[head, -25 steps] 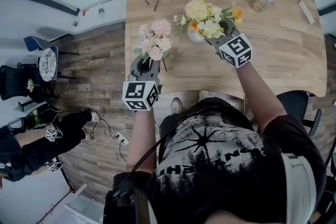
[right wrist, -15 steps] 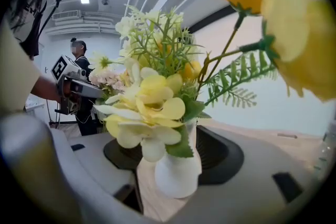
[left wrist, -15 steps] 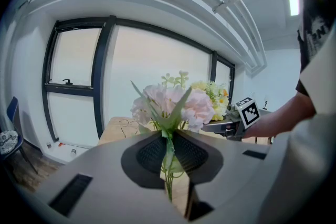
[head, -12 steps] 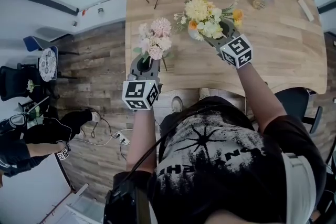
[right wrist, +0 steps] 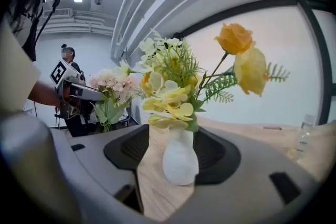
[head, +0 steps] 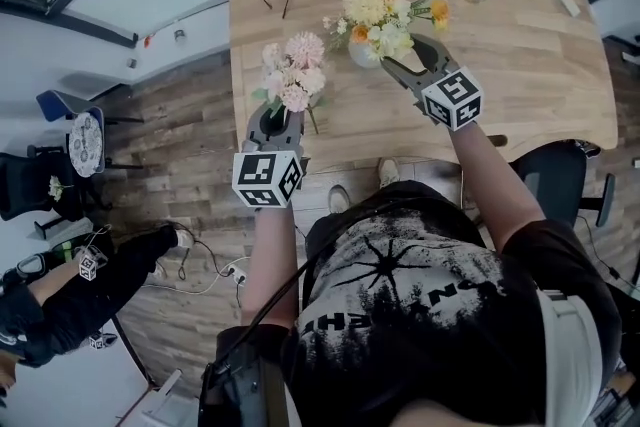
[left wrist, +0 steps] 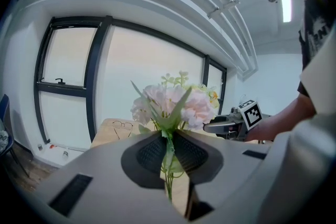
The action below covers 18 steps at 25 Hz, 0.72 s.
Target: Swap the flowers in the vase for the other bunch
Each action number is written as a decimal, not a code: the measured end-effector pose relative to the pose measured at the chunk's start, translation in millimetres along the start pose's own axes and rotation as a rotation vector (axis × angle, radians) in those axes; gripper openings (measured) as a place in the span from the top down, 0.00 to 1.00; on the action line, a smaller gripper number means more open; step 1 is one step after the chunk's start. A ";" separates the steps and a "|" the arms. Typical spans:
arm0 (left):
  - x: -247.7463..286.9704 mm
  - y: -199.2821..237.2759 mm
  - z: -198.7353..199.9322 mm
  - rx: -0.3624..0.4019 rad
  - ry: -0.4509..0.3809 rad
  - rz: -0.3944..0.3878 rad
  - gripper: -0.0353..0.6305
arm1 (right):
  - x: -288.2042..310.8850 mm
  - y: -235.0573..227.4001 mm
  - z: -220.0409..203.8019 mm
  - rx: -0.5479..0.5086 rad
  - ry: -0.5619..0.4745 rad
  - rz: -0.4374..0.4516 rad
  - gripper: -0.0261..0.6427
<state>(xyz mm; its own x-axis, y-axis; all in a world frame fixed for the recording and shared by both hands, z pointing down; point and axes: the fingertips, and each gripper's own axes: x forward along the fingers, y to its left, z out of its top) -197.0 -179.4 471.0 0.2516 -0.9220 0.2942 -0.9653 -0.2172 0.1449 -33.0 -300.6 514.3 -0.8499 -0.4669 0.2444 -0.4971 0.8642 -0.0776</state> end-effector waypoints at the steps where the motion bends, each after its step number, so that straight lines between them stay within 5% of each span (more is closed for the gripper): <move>1: -2.0 -0.7 0.6 0.002 -0.004 -0.010 0.87 | -4.2 1.5 0.6 0.006 0.000 -0.016 0.56; 7: -17.9 -4.8 1.0 0.012 -0.026 -0.072 0.87 | -29.9 22.6 5.2 0.006 0.006 -0.084 0.57; 14: -42.2 0.6 2.8 0.019 -0.052 -0.131 0.87 | -52.6 70.3 25.8 0.003 -0.031 -0.130 0.84; 18: -58.6 5.5 6.3 0.022 -0.075 -0.157 0.87 | -61.5 102.6 41.1 -0.004 -0.059 -0.128 0.90</move>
<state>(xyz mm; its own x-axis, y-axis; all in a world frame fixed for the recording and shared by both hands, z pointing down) -217.5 -128.6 448.6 0.3939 -0.8974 0.1986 -0.9163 -0.3663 0.1621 -38.9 -190.9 451.6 -0.7884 -0.5836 0.1944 -0.6016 0.7975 -0.0456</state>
